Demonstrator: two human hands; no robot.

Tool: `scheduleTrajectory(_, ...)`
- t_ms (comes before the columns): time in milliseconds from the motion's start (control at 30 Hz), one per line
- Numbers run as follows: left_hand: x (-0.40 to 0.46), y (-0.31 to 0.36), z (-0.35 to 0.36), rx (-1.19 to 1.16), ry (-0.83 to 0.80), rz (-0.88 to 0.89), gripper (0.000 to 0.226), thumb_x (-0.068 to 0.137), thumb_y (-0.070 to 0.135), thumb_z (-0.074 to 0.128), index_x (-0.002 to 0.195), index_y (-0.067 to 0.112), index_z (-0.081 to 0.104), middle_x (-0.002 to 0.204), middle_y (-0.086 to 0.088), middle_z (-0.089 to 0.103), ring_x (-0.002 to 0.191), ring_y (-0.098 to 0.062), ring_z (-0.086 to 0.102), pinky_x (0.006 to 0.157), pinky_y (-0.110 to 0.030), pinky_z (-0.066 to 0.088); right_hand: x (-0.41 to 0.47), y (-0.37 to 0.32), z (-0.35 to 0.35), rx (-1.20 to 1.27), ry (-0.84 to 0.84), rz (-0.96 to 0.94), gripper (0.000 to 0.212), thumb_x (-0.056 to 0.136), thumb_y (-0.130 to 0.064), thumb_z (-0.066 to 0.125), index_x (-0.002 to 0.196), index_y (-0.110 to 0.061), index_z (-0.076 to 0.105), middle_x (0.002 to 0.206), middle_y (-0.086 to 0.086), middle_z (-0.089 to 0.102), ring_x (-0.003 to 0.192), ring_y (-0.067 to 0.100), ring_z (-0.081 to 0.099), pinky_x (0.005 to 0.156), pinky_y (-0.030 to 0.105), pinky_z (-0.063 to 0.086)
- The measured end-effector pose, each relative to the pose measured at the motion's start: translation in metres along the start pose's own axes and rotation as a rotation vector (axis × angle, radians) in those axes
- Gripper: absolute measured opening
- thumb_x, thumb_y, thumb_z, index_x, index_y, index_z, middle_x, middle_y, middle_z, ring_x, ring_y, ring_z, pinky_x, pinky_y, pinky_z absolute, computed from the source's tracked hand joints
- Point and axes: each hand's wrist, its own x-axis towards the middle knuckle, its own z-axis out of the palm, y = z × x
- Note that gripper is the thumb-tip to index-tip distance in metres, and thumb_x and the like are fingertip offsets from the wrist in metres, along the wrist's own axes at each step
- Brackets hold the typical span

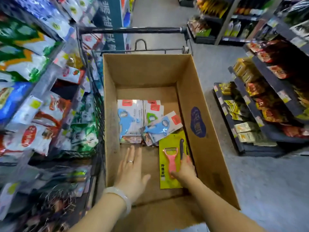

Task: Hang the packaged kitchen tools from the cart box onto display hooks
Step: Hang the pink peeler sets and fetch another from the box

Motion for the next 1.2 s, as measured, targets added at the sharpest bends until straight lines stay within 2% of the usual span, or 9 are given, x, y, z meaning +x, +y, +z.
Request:
scheduleTrajectory(167,0.028,0.002,0.018,-0.032,-0.023,-0.076,0.085,0.094,0.042,0.045,0.148,0.013,-0.013,0.157,-0.006,-0.019,0.145,-0.019,-0.015,0.117,-0.028,-0.005,0.041,-0.006,0.006,0.003,0.062,0.074,0.126,0.064,-0.053,0.077,0.148,-0.021,-0.011,0.152,0.015,0.02,0.14,0.032,0.022,0.112,0.046,0.028)
scheduleTrajectory(433,0.047,0.009,0.02,-0.054,-0.019,-0.129,0.086,0.092,0.041,0.05,0.149,0.014,-0.009,0.158,-0.008,-0.013,0.146,-0.02,-0.01,0.116,-0.027,-0.001,0.037,0.001,0.013,0.255,0.085,0.197,0.119,0.063,-0.027,0.083,0.148,-0.018,0.001,0.141,0.021,0.022,0.125,0.042,0.039,0.104,0.046,0.038)
scheduleTrajectory(567,0.047,0.016,0.017,-0.084,-0.075,-0.125,0.097,0.087,0.047,0.057,0.148,0.017,-0.012,0.157,-0.008,-0.016,0.146,-0.022,-0.011,0.117,-0.03,0.003,0.012,0.001,-0.005,0.396,0.106,0.09,0.121,0.062,-0.022,0.082,0.148,-0.021,-0.002,0.139,0.017,0.021,0.129,0.039,0.034,0.107,0.042,0.033)
scheduleTrajectory(700,0.044,0.022,0.013,-0.241,-0.086,-0.105,0.117,0.073,0.043,0.074,0.149,0.021,-0.012,0.159,-0.006,-0.007,0.146,-0.022,0.004,0.116,-0.032,0.014,-0.013,-0.031,-0.04,0.498,0.114,-0.148,0.12,0.061,-0.025,0.085,0.149,-0.022,0.002,0.139,0.014,0.022,0.131,0.03,0.033,0.108,0.037,0.031)
scheduleTrajectory(833,0.045,0.027,0.0,-0.633,0.135,-0.086,0.129,0.048,0.048,0.086,0.148,0.026,0.007,0.147,0.0,0.036,0.135,-0.019,0.036,0.112,-0.04,0.032,-0.033,-0.079,-0.061,0.543,0.062,-0.358,0.116,0.064,-0.032,0.083,0.148,-0.026,0.004,0.143,0.006,0.022,0.13,0.023,0.036,0.107,0.035,0.036)
scheduleTrajectory(967,0.048,0.01,-0.018,-0.821,0.423,-0.312,0.101,0.056,0.023,0.089,0.138,0.013,0.032,0.127,-0.003,0.051,0.12,-0.026,0.05,0.1,-0.039,0.041,-0.044,-0.102,-0.072,0.675,-0.127,-0.538,0.076,0.083,-0.03,0.067,0.145,-0.025,0.024,0.13,-0.008,0.04,0.12,0.007,0.04,0.1,0.025,0.038)
scheduleTrajectory(1033,0.046,-0.002,-0.023,-0.859,0.489,-0.338,0.089,0.055,0.016,0.089,0.129,0.011,0.041,0.118,-0.008,0.058,0.11,-0.029,0.057,0.093,-0.044,0.047,-0.036,-0.1,-0.066,0.794,-0.2,-0.494,0.045,0.092,-0.026,0.055,0.135,-0.019,0.043,0.116,-0.003,0.05,0.108,0.009,0.049,0.096,0.033,0.044)
scheduleTrajectory(1100,0.045,-0.006,-0.026,-0.852,0.518,-0.343,0.083,0.056,0.016,0.089,0.124,0.01,0.043,0.115,-0.007,0.058,0.105,-0.027,0.057,0.09,-0.042,0.047,-0.013,-0.078,-0.045,0.676,-0.037,-0.364,0.029,0.093,-0.024,0.053,0.12,-0.011,0.055,0.106,0.006,0.056,0.1,0.016,0.053,0.088,0.037,0.043)
scheduleTrajectory(1200,0.043,-0.005,-0.023,-0.855,0.517,-0.342,0.081,0.059,0.015,0.087,0.126,0.01,0.043,0.111,0.0,0.053,0.102,-0.018,0.05,0.085,-0.032,0.04,0.024,-0.025,-0.008,0.31,0.005,0.046,0.08,0.083,-0.034,0.065,0.145,-0.007,0.023,0.143,0.018,0.038,0.132,0.032,0.037,0.107,0.041,0.035)
